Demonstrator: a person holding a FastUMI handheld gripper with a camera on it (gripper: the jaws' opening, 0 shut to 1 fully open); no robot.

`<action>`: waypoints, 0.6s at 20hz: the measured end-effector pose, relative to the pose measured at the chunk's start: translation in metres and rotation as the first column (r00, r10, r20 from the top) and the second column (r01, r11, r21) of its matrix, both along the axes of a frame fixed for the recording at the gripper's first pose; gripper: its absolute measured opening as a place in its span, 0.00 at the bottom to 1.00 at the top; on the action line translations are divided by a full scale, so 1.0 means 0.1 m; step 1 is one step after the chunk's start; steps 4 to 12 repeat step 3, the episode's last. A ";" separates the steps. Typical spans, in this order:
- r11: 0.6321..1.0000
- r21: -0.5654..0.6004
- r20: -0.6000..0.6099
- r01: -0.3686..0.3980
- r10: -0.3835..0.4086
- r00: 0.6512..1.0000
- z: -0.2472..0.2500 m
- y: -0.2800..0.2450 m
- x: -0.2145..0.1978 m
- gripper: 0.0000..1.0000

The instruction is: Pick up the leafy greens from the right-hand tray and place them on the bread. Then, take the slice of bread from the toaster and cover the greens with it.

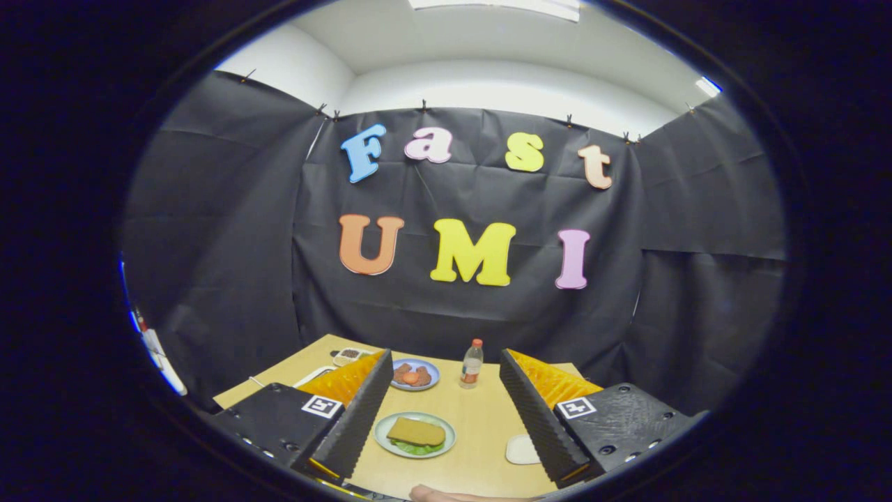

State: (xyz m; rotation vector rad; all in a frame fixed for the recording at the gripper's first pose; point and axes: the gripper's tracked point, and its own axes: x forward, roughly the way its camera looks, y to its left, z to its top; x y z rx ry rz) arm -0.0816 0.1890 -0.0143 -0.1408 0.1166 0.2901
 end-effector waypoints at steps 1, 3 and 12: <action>1.000 -0.006 -0.006 0.000 0.000 1.000 -0.02 0.03 -0.01 0.96; 1.000 -0.016 -0.007 -0.006 0.006 1.000 -0.05 0.13 -0.04 0.96; 1.000 -0.016 -0.007 -0.006 0.006 1.000 -0.05 0.13 -0.04 0.96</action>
